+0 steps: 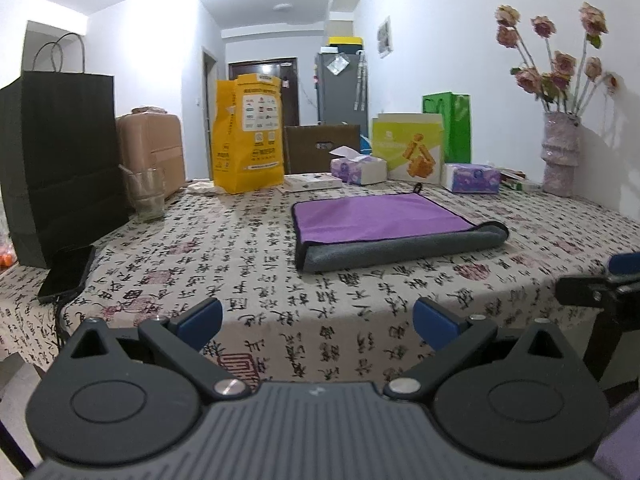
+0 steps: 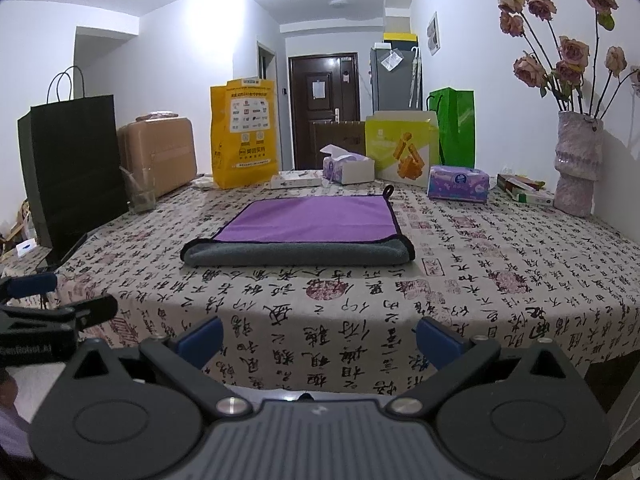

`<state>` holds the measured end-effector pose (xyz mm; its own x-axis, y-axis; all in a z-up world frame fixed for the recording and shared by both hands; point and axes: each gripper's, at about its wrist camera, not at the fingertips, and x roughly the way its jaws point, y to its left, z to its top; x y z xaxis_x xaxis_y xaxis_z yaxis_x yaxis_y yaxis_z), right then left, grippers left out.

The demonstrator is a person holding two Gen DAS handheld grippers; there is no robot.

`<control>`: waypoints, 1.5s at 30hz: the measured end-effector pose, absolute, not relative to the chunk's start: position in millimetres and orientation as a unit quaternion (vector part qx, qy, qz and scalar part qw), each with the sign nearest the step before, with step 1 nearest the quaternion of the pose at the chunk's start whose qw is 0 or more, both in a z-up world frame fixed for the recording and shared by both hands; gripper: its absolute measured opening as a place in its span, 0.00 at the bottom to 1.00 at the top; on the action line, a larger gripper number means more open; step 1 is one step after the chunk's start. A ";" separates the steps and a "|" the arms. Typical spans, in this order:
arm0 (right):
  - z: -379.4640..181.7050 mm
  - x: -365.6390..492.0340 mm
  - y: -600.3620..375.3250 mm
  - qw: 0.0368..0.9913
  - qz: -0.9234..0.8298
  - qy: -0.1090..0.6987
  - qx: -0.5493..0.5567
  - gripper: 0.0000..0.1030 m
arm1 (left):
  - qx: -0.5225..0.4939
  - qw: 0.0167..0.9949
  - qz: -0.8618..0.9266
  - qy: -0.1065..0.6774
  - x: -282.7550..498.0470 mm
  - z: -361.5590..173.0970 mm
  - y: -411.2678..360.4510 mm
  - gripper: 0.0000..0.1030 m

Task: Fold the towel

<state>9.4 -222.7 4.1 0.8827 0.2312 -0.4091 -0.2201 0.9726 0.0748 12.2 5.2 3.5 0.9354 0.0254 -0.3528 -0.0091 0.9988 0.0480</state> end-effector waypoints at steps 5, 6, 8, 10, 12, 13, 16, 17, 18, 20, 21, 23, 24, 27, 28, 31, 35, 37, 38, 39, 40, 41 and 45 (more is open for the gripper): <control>-4.7 4.8 -228.5 0.972 0.134 0.190 0.019 1.00 | 0.033 0.985 0.009 0.170 17.2 4.0 10.1 1.00; -6.7 4.0 -229.4 0.973 0.135 0.185 0.018 1.00 | 0.034 0.985 0.010 0.169 18.5 3.5 11.5 1.00; -9.3 3.9 -231.5 0.975 0.137 0.175 0.014 1.00 | 0.031 0.985 0.009 0.171 21.7 2.8 13.9 1.00; -10.8 5.8 -234.6 0.977 0.137 0.164 0.011 1.00 | 0.030 0.984 0.008 0.173 26.2 1.6 15.1 1.00; -12.0 9.5 -237.4 0.979 0.135 0.152 0.005 1.00 | 0.032 0.985 0.008 0.172 30.4 0.6 15.0 1.00; -12.5 12.1 -239.1 0.980 0.134 0.147 0.003 1.00 | 0.032 0.985 0.008 0.170 32.6 -0.1 15.3 1.00; -13.9 22.1 -242.7 0.981 0.131 0.145 -0.004 1.00 | 0.028 0.984 0.006 0.174 40.7 -3.0 15.2 1.00; -14.4 24.9 -244.2 0.981 0.130 0.145 -0.006 1.00 | 0.029 0.984 0.004 0.177 44.1 -4.0 14.9 1.00; -15.0 27.4 -246.0 0.981 0.130 0.145 -0.008 1.00 | 0.029 0.983 0.003 0.179 47.0 -4.5 14.6 1.00; -16.1 32.9 -251.0 0.981 0.128 0.145 -0.010 1.00 | 0.032 0.983 0.002 0.182 53.5 -5.0 14.3 1.00; -16.3 36.2 -253.8 0.981 0.128 0.147 -0.010 1.00 | 0.033 0.983 0.001 0.183 56.6 -4.6 14.4 1.00; -16.9 42.9 -259.6 0.980 0.129 0.149 -0.007 1.00 | 0.031 0.983 0.000 0.183 64.0 -3.3 15.6 1.00; -17.0 46.8 -262.7 0.980 0.133 0.150 -0.003 1.00 | 0.030 0.983 0.002 0.182 69.3 -2.3 16.1 1.00; -16.3 61.6 -270.0 0.976 0.149 0.158 0.009 0.97 | 0.021 0.982 0.015 0.186 87.6 -0.5 18.0 1.00; -15.7 68.9 -272.4 0.975 0.152 0.162 0.014 0.95 | 0.016 0.981 0.018 0.190 94.8 0.0 18.9 1.00; -14.7 89.3 -276.0 0.971 0.160 0.178 0.020 0.86 | -0.001 0.979 0.010 0.202 117.3 1.0 22.8 0.95; -13.5 120.6 -278.9 0.968 0.159 0.195 0.019 0.82 | -0.001 0.978 0.005 0.208 146.5 -0.7 23.0 0.75; -14.2 135.4 -279.8 0.967 0.155 0.201 0.014 0.77 | -0.005 0.975 0.008 0.220 161.1 -2.1 23.7 0.68; -14.3 144.7 -280.4 0.966 0.153 0.207 0.014 0.73 | -0.012 0.974 0.005 0.227 169.9 -2.4 25.0 0.64; -14.5 152.3 -281.5 0.965 0.155 0.211 0.017 0.71 | -0.017 0.973 0.002 0.232 176.3 -3.1 26.0 0.62; -14.6 160.4 -282.5 0.963 0.157 0.216 0.019 0.67 | -0.022 0.971 -0.002 0.239 183.9 -3.8 27.5 0.57; -14.7 167.2 -283.1 0.962 0.160 0.221 0.022 0.63 | -0.028 0.969 -0.007 0.247 192.8 -5.1 28.7 0.53; -16.8 194.9 -285.2 0.955 0.169 0.241 0.033 0.51 | -0.044 0.960 -0.013 0.276 214.2 -11.7 33.2 0.43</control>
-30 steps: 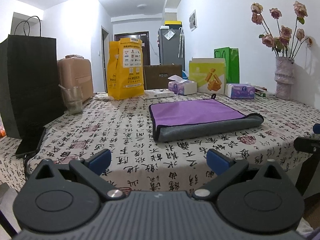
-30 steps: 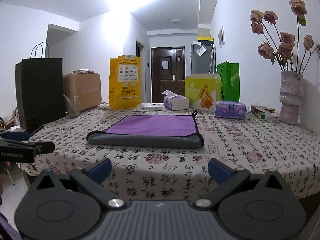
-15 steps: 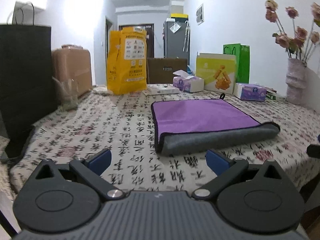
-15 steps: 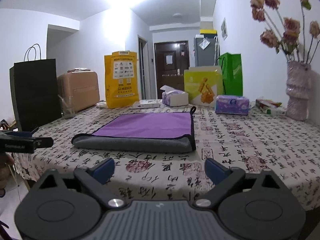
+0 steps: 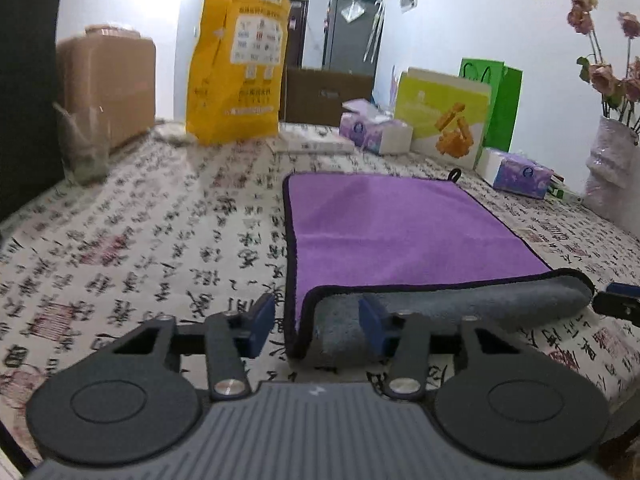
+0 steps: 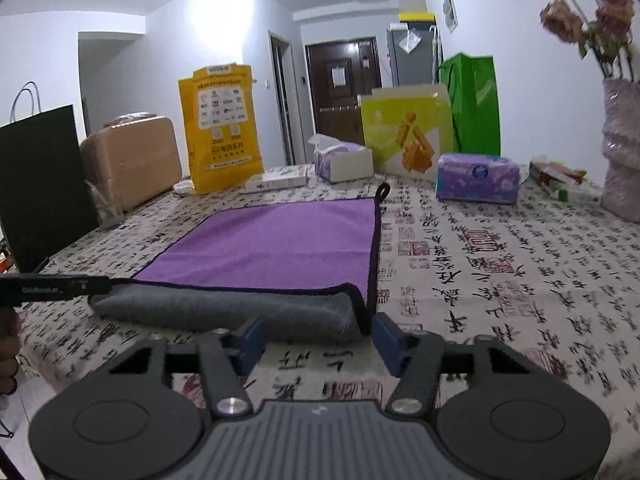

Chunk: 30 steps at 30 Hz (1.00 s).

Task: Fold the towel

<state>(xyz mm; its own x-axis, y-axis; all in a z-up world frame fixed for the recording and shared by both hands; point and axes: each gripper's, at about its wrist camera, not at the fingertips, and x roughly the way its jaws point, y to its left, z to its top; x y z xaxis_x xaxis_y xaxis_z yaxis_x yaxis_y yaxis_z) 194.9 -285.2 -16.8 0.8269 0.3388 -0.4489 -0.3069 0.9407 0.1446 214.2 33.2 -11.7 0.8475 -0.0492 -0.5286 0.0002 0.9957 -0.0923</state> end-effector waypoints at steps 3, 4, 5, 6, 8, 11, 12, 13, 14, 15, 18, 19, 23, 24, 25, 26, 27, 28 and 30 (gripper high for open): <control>-17.4 212.4 -285.1 0.954 0.171 0.245 0.028 0.47 | -0.047 0.955 -0.026 0.293 222.5 -16.2 32.3 0.24; -18.0 218.6 -285.0 0.953 0.171 0.249 0.027 0.47 | -0.047 0.953 -0.029 0.298 224.6 -17.1 31.9 0.22; -19.0 225.5 -285.2 0.951 0.172 0.255 0.026 0.47 | -0.046 0.952 -0.028 0.300 226.2 -17.8 31.5 0.16; -19.9 230.7 -285.4 0.950 0.175 0.259 0.026 0.47 | -0.043 0.952 -0.027 0.302 226.8 -17.9 31.3 0.12; -22.9 238.6 -285.5 0.945 0.184 0.269 0.022 0.47 | -0.041 0.950 -0.035 0.307 228.3 -17.8 31.0 0.08; -25.8 246.6 -286.1 0.940 0.195 0.278 0.022 0.28 | -0.037 0.950 -0.044 0.308 226.4 -17.0 28.8 0.05; -26.4 247.2 -285.8 0.939 0.198 0.280 0.021 0.22 | -0.033 0.950 -0.044 0.307 225.1 -16.9 27.9 0.05; -27.0 248.6 -285.8 0.938 0.198 0.284 0.018 0.09 | -0.027 0.951 -0.039 0.307 224.1 -16.6 26.5 0.04; -27.2 249.6 -285.4 0.938 0.196 0.286 0.013 0.05 | -0.025 0.951 -0.035 0.305 223.4 -15.7 26.1 0.04; -26.5 250.4 -285.7 0.938 0.198 0.285 0.013 0.05 | -0.024 0.953 -0.028 0.302 223.1 -14.0 25.8 0.04; -21.0 254.0 -287.5 0.941 0.197 0.275 0.015 0.05 | -0.015 0.960 -0.025 0.278 222.3 -3.7 24.2 0.04; -18.7 256.0 -288.6 0.942 0.198 0.271 0.018 0.04 | -0.011 0.963 -0.028 0.267 223.6 1.3 23.2 0.04; -13.0 270.8 -291.8 0.945 0.199 0.259 0.019 0.04 | -0.012 0.964 -0.024 0.264 241.7 12.3 25.5 0.04; -12.0 275.1 -291.9 0.945 0.198 0.258 0.020 0.04 | -0.013 0.964 -0.021 0.265 247.7 13.6 26.8 0.04; -10.5 279.8 -291.7 0.946 0.199 0.257 0.019 0.04 | -0.015 0.963 -0.020 0.267 252.9 14.4 28.4 0.04; -9.0 284.1 -291.1 0.946 0.201 0.255 0.017 0.04 | -0.018 0.963 -0.019 0.269 258.3 14.7 30.4 0.04; -7.8 288.7 -290.2 0.946 0.201 0.253 0.014 0.04 | -0.021 0.962 -0.019 0.271 263.6 15.0 32.0 0.04; -6.6 293.7 -289.5 0.946 0.202 0.253 0.012 0.04 | -0.022 0.962 -0.018 0.273 268.0 14.9 34.1 0.04; -4.7 305.1 -288.5 0.946 0.201 0.253 0.011 0.04 | -0.022 0.961 -0.018 0.275 280.6 16.3 36.4 0.04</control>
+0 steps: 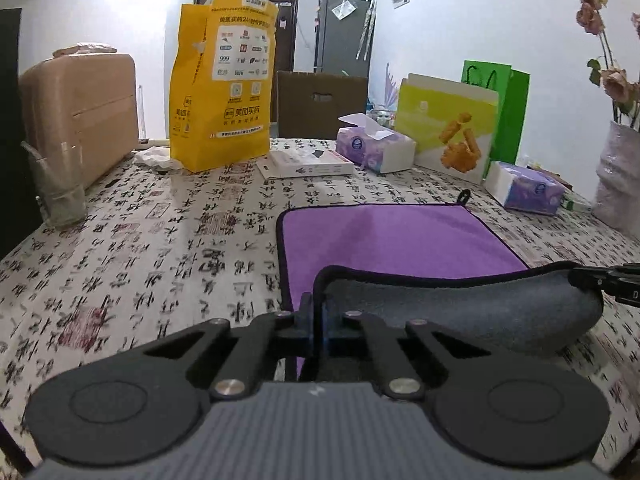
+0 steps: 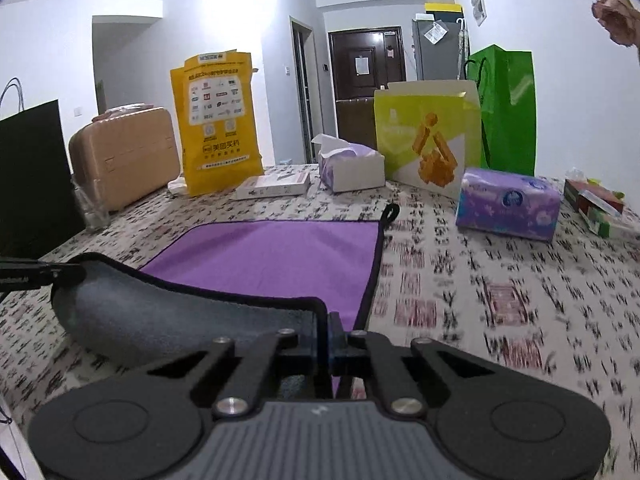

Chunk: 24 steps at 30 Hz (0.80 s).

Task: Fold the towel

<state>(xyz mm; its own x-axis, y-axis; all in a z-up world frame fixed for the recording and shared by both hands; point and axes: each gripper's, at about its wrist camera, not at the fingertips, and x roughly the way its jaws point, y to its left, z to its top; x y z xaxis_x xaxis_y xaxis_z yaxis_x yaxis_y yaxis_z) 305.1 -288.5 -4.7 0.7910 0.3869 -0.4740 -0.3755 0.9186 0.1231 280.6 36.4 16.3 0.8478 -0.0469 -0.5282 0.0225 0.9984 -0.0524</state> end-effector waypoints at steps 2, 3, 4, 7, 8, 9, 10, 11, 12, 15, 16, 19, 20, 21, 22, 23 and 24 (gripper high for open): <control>-2.6 316.6 -286.5 0.946 0.200 0.254 0.009 0.04 | -0.022 0.962 -0.019 0.272 290.8 18.1 38.4 0.04; -1.4 321.9 -285.6 0.947 0.200 0.253 0.006 0.04 | -0.021 0.962 -0.020 0.271 296.6 19.8 39.3 0.04; 0.1 327.8 -284.6 0.947 0.199 0.252 0.002 0.04 | -0.020 0.963 -0.020 0.269 302.9 21.8 39.9 0.04; 5.6 346.6 -281.6 0.949 0.198 0.246 -0.007 0.04 | -0.017 0.964 -0.019 0.266 320.0 26.1 40.5 0.04; 7.4 352.9 -280.5 0.949 0.198 0.244 -0.009 0.04 | -0.019 0.964 -0.017 0.266 327.3 27.5 40.9 0.04; 8.9 358.1 -279.8 0.950 0.198 0.242 -0.010 0.04 | -0.022 0.963 -0.017 0.267 332.5 28.2 41.8 0.04; 10.3 363.7 -279.2 0.950 0.198 0.240 -0.013 0.04 | -0.025 0.963 -0.017 0.268 339.2 29.3 42.6 0.04; 11.3 369.0 -278.8 0.950 0.197 0.240 -0.014 0.04 | -0.025 0.963 -0.017 0.269 344.2 29.8 44.4 0.04; 12.3 375.2 -278.5 0.950 0.197 0.240 -0.014 0.04 | -0.027 0.962 -0.016 0.270 349.6 30.5 45.6 0.04; 14.1 391.2 -278.1 0.950 0.198 0.242 -0.014 0.04 | -0.029 0.961 -0.017 0.274 367.9 32.5 48.4 0.04; 14.1 395.5 -277.7 0.950 0.198 0.242 -0.015 0.04 | -0.030 0.960 -0.017 0.277 374.6 33.1 49.0 0.04; 14.1 412.5 -277.1 0.949 0.198 0.246 -0.014 0.04 | -0.025 0.959 -0.015 0.282 392.9 33.8 49.3 0.04; 13.9 418.7 -277.2 0.948 0.198 0.248 -0.013 0.04 | -0.024 0.958 -0.016 0.284 399.3 34.3 49.4 0.04; 13.6 424.0 -277.1 0.948 0.198 0.249 -0.012 0.04 | -0.024 0.958 -0.017 0.286 405.3 34.8 50.0 0.04; 13.3 429.8 -276.9 0.948 0.198 0.250 -0.012 0.04 | -0.023 0.957 -0.018 0.288 411.6 35.1 50.3 0.04; 12.8 435.2 -276.4 0.947 0.198 0.252 -0.011 0.04 | -0.020 0.956 -0.018 0.292 419.5 35.2 50.5 0.04; 12.2 440.5 -275.7 0.947 0.198 0.253 -0.012 0.04 | -0.019 0.955 -0.018 0.295 425.2 34.8 50.8 0.04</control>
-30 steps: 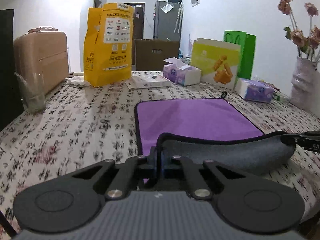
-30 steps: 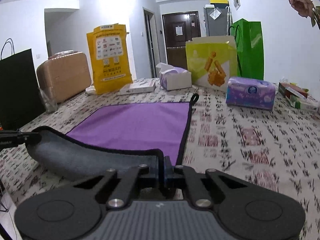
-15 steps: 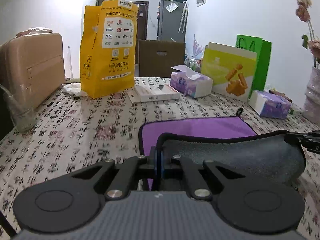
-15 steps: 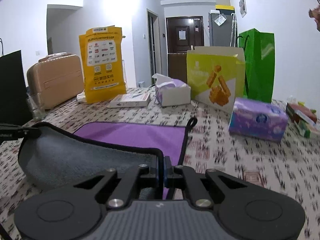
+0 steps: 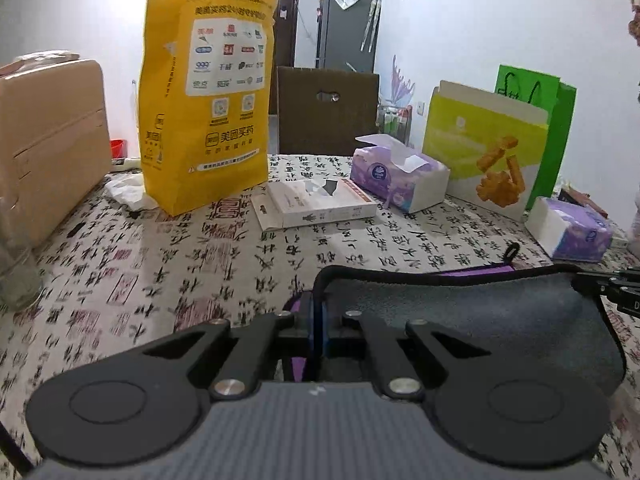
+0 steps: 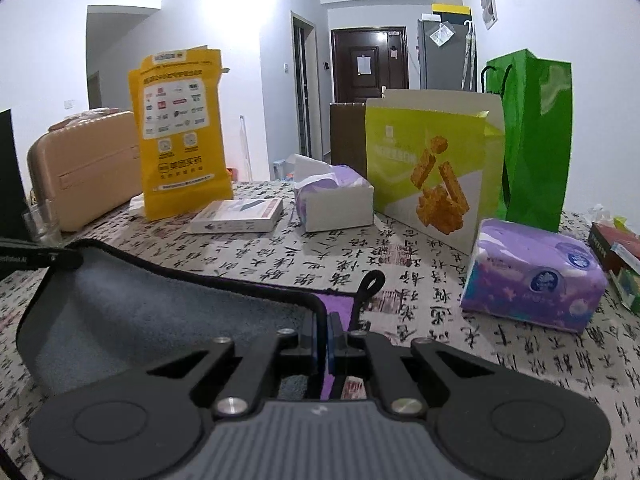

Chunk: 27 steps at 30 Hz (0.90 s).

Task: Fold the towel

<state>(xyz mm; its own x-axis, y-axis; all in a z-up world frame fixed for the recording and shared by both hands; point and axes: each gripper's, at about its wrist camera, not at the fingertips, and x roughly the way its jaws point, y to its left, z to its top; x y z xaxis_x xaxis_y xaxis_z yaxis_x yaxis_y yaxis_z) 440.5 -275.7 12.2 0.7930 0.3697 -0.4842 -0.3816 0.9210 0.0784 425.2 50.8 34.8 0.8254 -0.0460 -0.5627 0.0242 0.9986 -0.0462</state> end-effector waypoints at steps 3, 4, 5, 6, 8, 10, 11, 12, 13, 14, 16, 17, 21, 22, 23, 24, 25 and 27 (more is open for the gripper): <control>8.6 459.4 -274.5 0.945 0.200 0.259 -0.012 0.04 | -0.017 0.952 -0.021 0.304 445.2 33.5 52.2 0.04; 7.2 465.9 -274.6 0.944 0.200 0.262 -0.009 0.04 | -0.015 0.953 -0.022 0.303 450.1 32.5 52.5 0.04; 6.0 471.9 -274.6 0.943 0.200 0.265 -0.007 0.04 | -0.013 0.952 -0.022 0.305 457.1 30.7 52.8 0.04; 4.6 477.2 -274.7 0.943 0.200 0.267 -0.005 0.04 | -0.014 0.951 -0.022 0.307 462.3 29.0 53.4 0.04; 0.8 490.5 -274.8 0.940 0.200 0.275 -0.001 0.04 | -0.014 0.950 -0.025 0.312 474.4 24.5 54.7 0.04; -3.5 501.6 -274.2 0.938 0.200 0.283 0.003 0.04 | -0.018 0.947 -0.024 0.319 485.2 19.3 56.5 0.04; -5.6 505.9 -273.4 0.937 0.200 0.286 0.004 0.04 | -0.021 0.946 -0.024 0.322 489.9 16.7 57.8 0.04; -8.3 510.7 -272.4 0.936 0.199 0.289 0.004 0.04 | -0.023 0.945 -0.024 0.326 493.9 13.7 59.0 0.04; -10.7 514.8 -271.2 0.936 0.199 0.292 0.004 0.04 | -0.025 0.944 -0.023 0.330 497.2 11.0 60.6 0.04; -12.9 517.9 -270.5 0.935 0.198 0.294 0.005 0.05 | -0.028 0.942 -0.022 0.333 500.7 7.4 61.9 0.04; -18.1 524.1 -269.9 0.934 0.195 0.298 0.010 0.05 | -0.031 0.938 -0.023 0.345 506.7 -0.3 64.8 0.05; -20.8 526.4 -270.0 0.934 0.194 0.299 0.010 0.07 | -0.030 0.935 -0.022 0.352 508.6 -4.0 66.1 0.05; -27.7 530.5 -273.4 0.934 0.189 0.302 0.014 0.18 | -0.030 0.931 -0.021 0.362 510.5 -10.9 72.0 0.10; -28.3 531.9 -275.5 0.934 0.186 0.304 0.022 0.27 | -0.034 0.931 -0.020 0.363 511.0 -11.3 73.6 0.20; -28.5 532.8 -277.3 0.935 0.181 0.305 0.027 0.35 | -0.037 0.931 -0.020 0.362 510.9 -11.7 75.5 0.39; -28.8 533.3 -279.0 0.935 0.177 0.305 0.032 0.39 | -0.039 0.932 -0.019 0.361 511.2 -12.1 76.7 0.51; -29.3 534.1 -280.8 0.935 0.172 0.307 0.037 0.50 | -0.037 0.933 -0.015 0.357 510.3 -12.4 77.2 0.67; -29.8 535.4 -283.5 0.936 0.163 0.308 0.045 0.58 | -0.031 0.934 -0.016 0.355 508.9 -12.5 76.5 0.76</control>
<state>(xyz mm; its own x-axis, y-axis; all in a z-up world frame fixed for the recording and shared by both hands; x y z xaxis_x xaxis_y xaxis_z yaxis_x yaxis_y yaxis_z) 535.4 -283.5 -29.8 0.7569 0.3330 -0.5623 -0.2775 0.9428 0.1848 508.9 76.5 -12.5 0.7471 -0.0518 -0.6627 0.0084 0.9976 -0.0685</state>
